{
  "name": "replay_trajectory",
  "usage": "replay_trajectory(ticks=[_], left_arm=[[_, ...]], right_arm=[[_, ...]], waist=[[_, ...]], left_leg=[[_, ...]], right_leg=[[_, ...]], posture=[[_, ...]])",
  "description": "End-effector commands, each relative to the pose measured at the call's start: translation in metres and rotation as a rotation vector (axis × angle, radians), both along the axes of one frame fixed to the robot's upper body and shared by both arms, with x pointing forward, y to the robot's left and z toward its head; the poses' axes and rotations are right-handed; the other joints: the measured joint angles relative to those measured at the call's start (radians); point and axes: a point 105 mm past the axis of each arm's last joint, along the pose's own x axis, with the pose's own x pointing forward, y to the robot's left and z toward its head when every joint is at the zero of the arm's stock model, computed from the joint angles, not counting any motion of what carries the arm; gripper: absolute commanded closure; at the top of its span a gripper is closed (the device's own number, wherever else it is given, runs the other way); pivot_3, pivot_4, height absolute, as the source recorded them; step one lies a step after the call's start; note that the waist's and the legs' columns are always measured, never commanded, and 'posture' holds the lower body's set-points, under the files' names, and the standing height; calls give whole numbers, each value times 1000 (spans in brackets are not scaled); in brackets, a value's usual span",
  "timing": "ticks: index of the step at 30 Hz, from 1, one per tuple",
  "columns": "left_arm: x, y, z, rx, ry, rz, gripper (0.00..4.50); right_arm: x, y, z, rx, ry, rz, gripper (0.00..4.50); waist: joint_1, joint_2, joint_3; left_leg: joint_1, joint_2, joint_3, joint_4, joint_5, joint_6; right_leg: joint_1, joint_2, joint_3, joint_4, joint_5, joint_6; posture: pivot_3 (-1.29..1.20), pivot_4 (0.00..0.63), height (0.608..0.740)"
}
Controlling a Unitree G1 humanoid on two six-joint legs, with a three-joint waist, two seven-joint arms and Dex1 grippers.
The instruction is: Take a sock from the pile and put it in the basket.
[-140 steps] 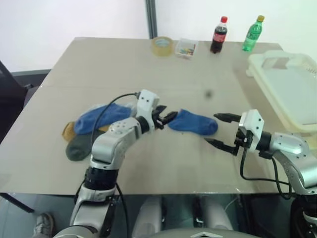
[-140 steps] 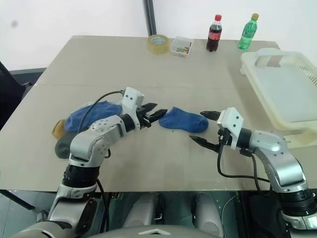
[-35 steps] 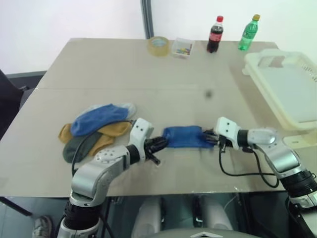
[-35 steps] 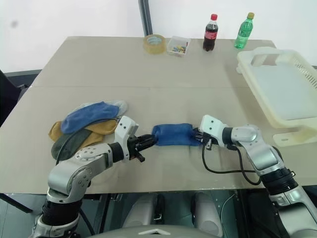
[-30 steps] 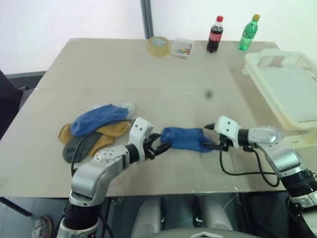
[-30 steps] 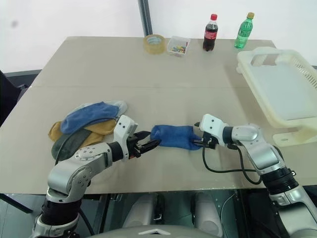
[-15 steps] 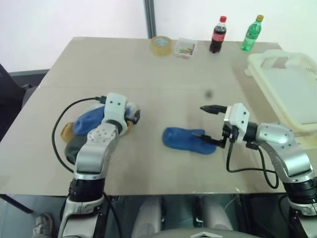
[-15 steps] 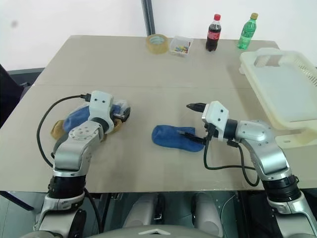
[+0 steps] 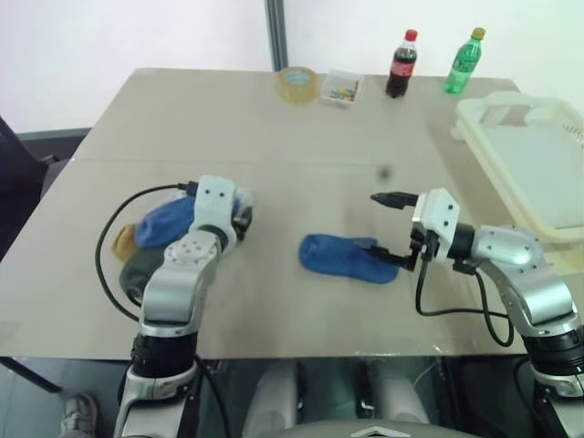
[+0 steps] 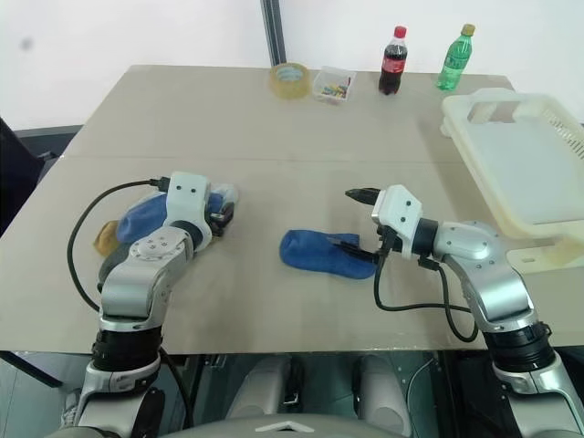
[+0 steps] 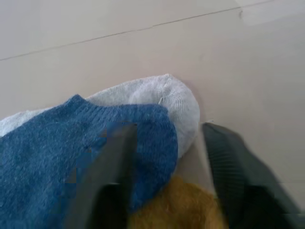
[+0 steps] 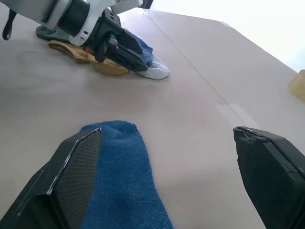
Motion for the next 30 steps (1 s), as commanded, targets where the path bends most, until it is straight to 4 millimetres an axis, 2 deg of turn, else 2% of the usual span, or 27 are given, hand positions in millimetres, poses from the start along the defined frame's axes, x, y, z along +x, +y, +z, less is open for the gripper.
replay_trajectory(ticks=[1,10,11,12,14,15,16,22,24,28,30], left_arm=[[-3,1,16,10,-61,18,2170],[-4,8,12,4,-49,67,2170],[-4,8,13,3,-50,68,2721],[-4,8,13,2,-50,69,2957],[-4,8,13,2,-50,71,3924],[-3,8,12,2,-49,73,4304],[-3,9,12,1,-48,73,4460],[-5,7,14,-5,-64,51,4460],[-7,-2,20,-33,-105,-8,4460],[-15,-36,32,-156,-142,-242,4460],[-17,-44,35,-178,-149,-295,4460]], right_arm=[[0,1,10,6,-53,11,8],[2,2,9,4,-54,17,8],[2,2,9,4,-54,18,8],[2,2,9,5,-55,17,8],[3,2,10,6,-55,17,8],[3,2,10,5,-55,16,8],[3,2,10,5,-55,16,8],[2,2,10,4,-54,14,8],[2,2,10,3,-54,13,8],[2,3,10,6,-56,9,8],[3,3,10,5,-59,7,8]], waist=[[0,0,0],[0,0,0],[0,0,0],[0,0,0],[0,0,0],[0,0,0],[0,0,0],[0,0,0],[0,0,0],[1,0,0],[1,0,0]], left_leg=[[0,0,0,0,0,0],[0,0,0,0,0,0],[0,0,0,0,0,0],[0,0,0,0,0,0],[0,0,0,0,0,0],[0,0,0,0,0,0],[0,0,0,0,0,0],[0,0,0,0,0,0],[0,0,0,0,0,0],[0,0,0,0,0,0],[0,0,0,0,0,0]], right_leg=[[0,0,0,0,0,0],[0,0,0,0,0,0],[0,0,0,0,0,0],[0,0,0,0,0,0],[0,0,0,0,0,0],[0,0,0,0,0,0],[0,0,0,0,0,0],[0,0,0,0,0,0],[0,0,0,0,0,0],[0,-1,0,0,-1,-2],[0,-1,0,0,-2,-4]], posture=[[0,150,740],[0,150,740],[0,150,740],[0,150,740],[0,150,740],[0,150,740],[0,150,740],[0,150,740],[0,150,740],[0,150,740],[0,150,740]])
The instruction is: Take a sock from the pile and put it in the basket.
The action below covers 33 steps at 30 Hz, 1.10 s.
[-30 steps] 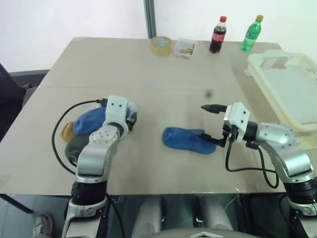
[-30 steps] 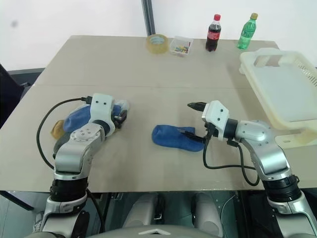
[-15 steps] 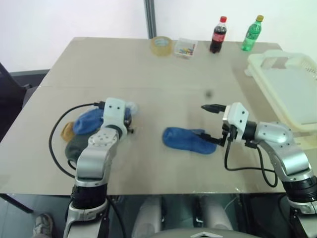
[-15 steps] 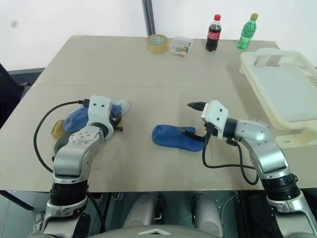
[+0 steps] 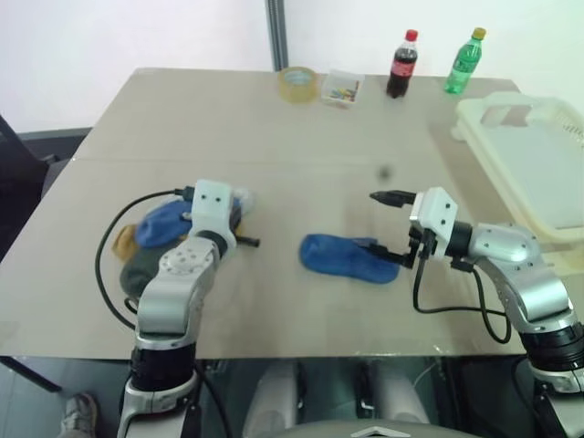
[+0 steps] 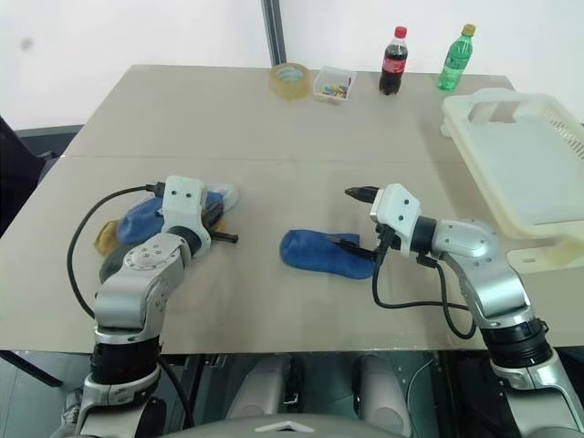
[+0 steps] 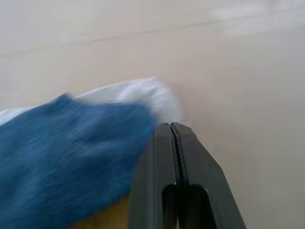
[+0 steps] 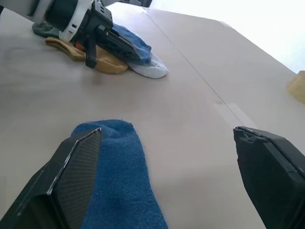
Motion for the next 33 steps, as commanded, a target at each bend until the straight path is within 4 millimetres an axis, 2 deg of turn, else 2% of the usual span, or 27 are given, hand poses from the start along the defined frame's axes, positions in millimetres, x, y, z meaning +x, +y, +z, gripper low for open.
replay_trajectory(ticks=[1,2,4,7,8,10,14,23,26,30,33], left_arm=[[-7,-20,21,-48,-82,-121,4460],[-7,-24,22,-55,-79,-146,4460],[0,-18,20,-22,-83,-94,4460],[10,12,19,47,-79,34,4460],[12,22,18,70,-76,81,4223],[13,26,19,99,-77,117,3616],[11,20,3,149,-8,143,1838],[0,25,-9,190,56,212,1838],[1,33,-11,198,64,254,2641],[2,39,-10,203,59,281,4480],[3,40,-9,203,53,285,4480]], right_arm=[[-1,2,12,9,-53,6,8],[-1,1,12,10,-53,2,8],[-1,0,12,8,-55,-4,8],[-3,-2,12,6,-53,-13,8],[-4,-3,12,5,-53,-17,8],[-5,-5,11,3,-52,-23,8],[-5,-6,11,4,-53,-27,8],[-4,-5,10,1,-48,-20,8],[-3,-4,9,1,-45,-14,8],[-3,-4,9,1,-46,-14,8],[-2,-5,9,0,-46,-14,8]], waist=[[-1,0,0],[-1,0,0],[-2,0,0],[-2,0,0],[-3,0,0],[-3,0,0],[2,0,0],[-3,0,0],[-2,0,0],[-1,0,0],[-1,0,0]], left_leg=[[0,0,0,0,0,0],[0,0,0,0,0,0],[0,0,0,0,0,0],[0,0,0,0,0,0],[1,0,0,0,0,0],[0,0,0,0,0,0],[0,0,0,0,0,0],[0,0,0,0,0,0],[0,0,0,0,0,0],[0,0,0,0,0,0],[0,0,0,0,0,0]], right_leg=[[0,0,0,0,0,0],[0,0,0,0,0,0],[0,1,0,0,0,0],[0,1,0,0,0,0],[0,1,0,0,0,0],[0,1,0,0,1,2],[0,1,0,0,2,4],[0,2,0,0,2,4],[0,1,0,0,2,4],[0,1,0,0,2,4],[0,1,0,0,2,4]], posture=[[0,150,740],[0,150,740],[0,150,740],[0,150,740],[0,150,740],[0,150,740],[0,150,740],[0,150,740],[0,150,740],[0,150,740],[0,150,740]])
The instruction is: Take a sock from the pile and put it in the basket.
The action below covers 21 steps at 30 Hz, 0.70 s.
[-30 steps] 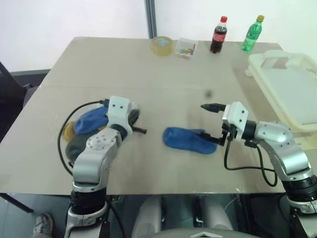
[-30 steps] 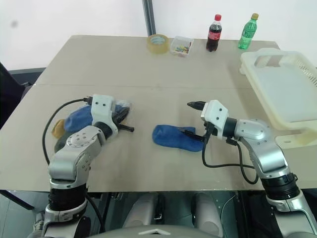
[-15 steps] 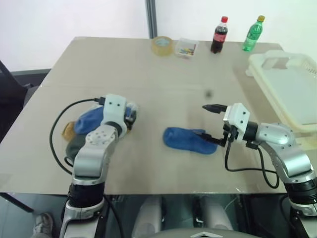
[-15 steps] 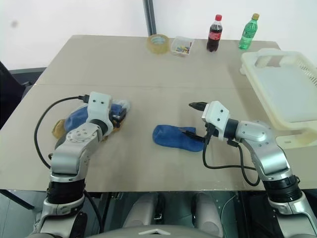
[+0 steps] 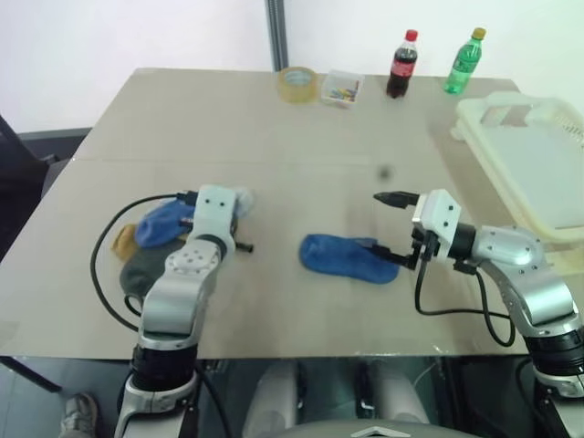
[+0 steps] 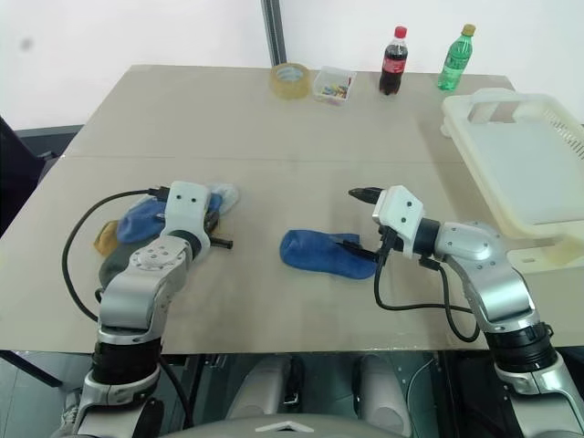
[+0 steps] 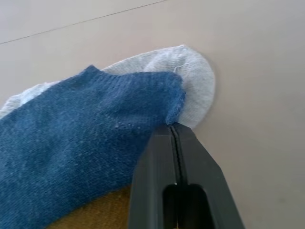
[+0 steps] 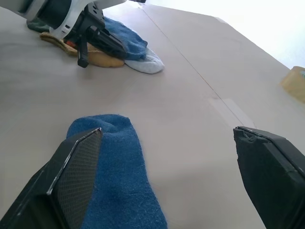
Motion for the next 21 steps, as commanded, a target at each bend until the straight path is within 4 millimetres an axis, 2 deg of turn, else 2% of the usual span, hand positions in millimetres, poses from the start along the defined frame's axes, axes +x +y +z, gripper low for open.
replay_trajectory(ticks=[1,4,7,10,12,17,21], left_arm=[[2,4,12,9,-62,14,4480],[2,-11,22,-38,-121,-73,4480],[-3,-50,35,-158,-161,-286,4480],[-10,-87,34,-216,-111,-500,4480],[-11,-103,31,-225,-84,-584,4480],[6,-143,21,-261,0,-694,4480],[23,-206,28,-303,-3,-880,4480]], right_arm=[[-1,0,10,8,-42,8,8],[-1,-1,9,7,-43,6,8],[-1,-1,9,8,-43,4,8],[0,-1,8,9,-45,-1,8],[1,-1,9,9,-47,-4,8],[2,-5,10,8,-52,-30,8],[6,-16,3,-25,-21,-109,8]], waist=[[0,0,0],[0,0,0],[2,0,0],[2,0,0],[1,0,0],[2,0,0],[8,-1,0]], left_leg=[[0,0,0,0,0,0],[0,0,0,0,0,0],[0,0,0,0,0,0],[-1,0,0,0,0,0],[-1,0,0,0,0,0],[0,-1,0,0,0,0],[-1,-2,-1,0,0,1]], right_leg=[[0,0,0,0,0,0],[0,0,0,0,0,-1],[0,0,0,0,-1,-1],[0,-1,0,0,-2,-4],[0,-1,0,0,-2,-4],[0,0,0,0,-2,-4],[0,0,-1,0,0,0]], posture=[[0,150,740],[0,150,740],[0,150,740],[0,150,740],[0,150,740],[0,150,740],[0,150,740]])
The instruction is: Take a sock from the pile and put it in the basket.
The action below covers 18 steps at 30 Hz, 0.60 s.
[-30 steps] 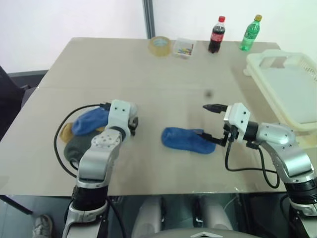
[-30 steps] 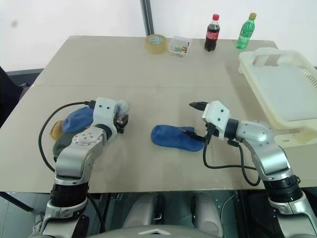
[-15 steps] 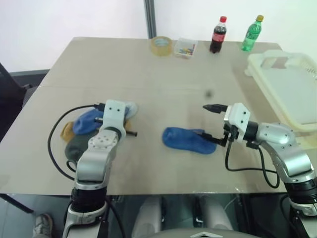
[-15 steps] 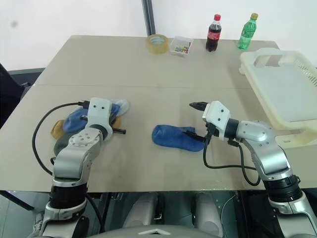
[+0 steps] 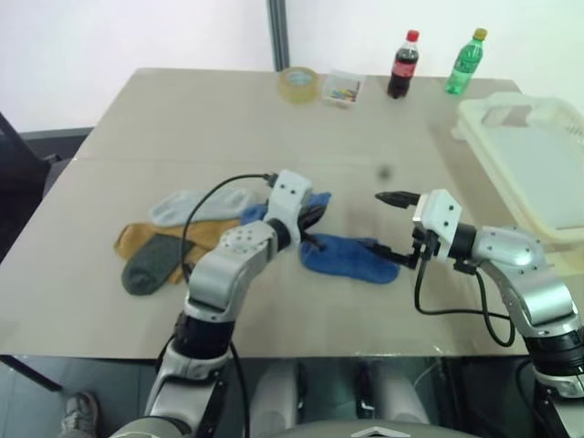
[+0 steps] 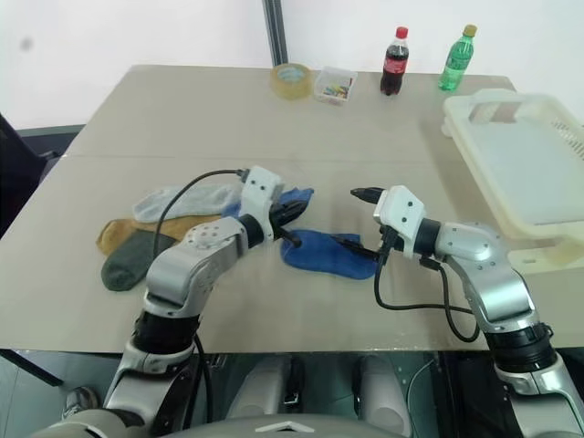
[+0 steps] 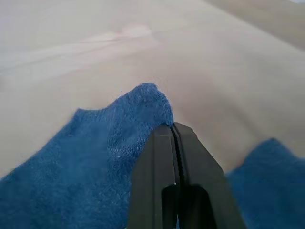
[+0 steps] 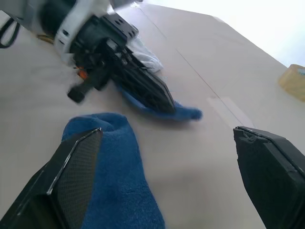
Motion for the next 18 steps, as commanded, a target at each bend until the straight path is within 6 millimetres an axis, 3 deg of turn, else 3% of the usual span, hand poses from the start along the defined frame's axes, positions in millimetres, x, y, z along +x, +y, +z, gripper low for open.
replay_trajectory(ticks=[1,3,4,7,13,18], left_arm=[[10,-55,18,-75,-46,-173,4230],[15,-63,23,-77,-72,-205,3783],[16,-64,28,-84,-93,-216,3312],[19,-44,38,-76,-139,-190,2179],[20,16,29,34,-122,-57,2179],[19,24,2,85,-22,-29,2179]], right_arm=[[4,-13,5,-22,-15,-85,8],[8,-19,3,-25,15,-128,8],[10,-23,1,-35,25,-152,8],[17,-28,-4,-30,83,-202,8],[58,-25,-11,-42,127,-293,8],[102,-21,-20,-73,152,-345,8]], waist=[[6,-1,0],[2,-1,0],[-6,-1,0],[-17,0,1],[-34,2,2],[-22,2,2]], left_leg=[[-1,0,0,1,0,0],[-1,-3,0,1,0,0],[-1,-4,0,1,0,0],[-1,-2,0,-1,0,0],[2,3,1,-1,0,0],[0,2,0,0,0,-1]], right_leg=[[0,0,0,0,0,0],[0,0,0,-1,0,0],[0,0,0,-2,0,0],[-2,1,1,-1,0,0],[-2,5,3,1,0,0],[-2,2,2,1,0,0]], posture=[[0,150,740],[0,150,740],[0,150,740],[0,150,740],[0,150,740],[0,150,740]])
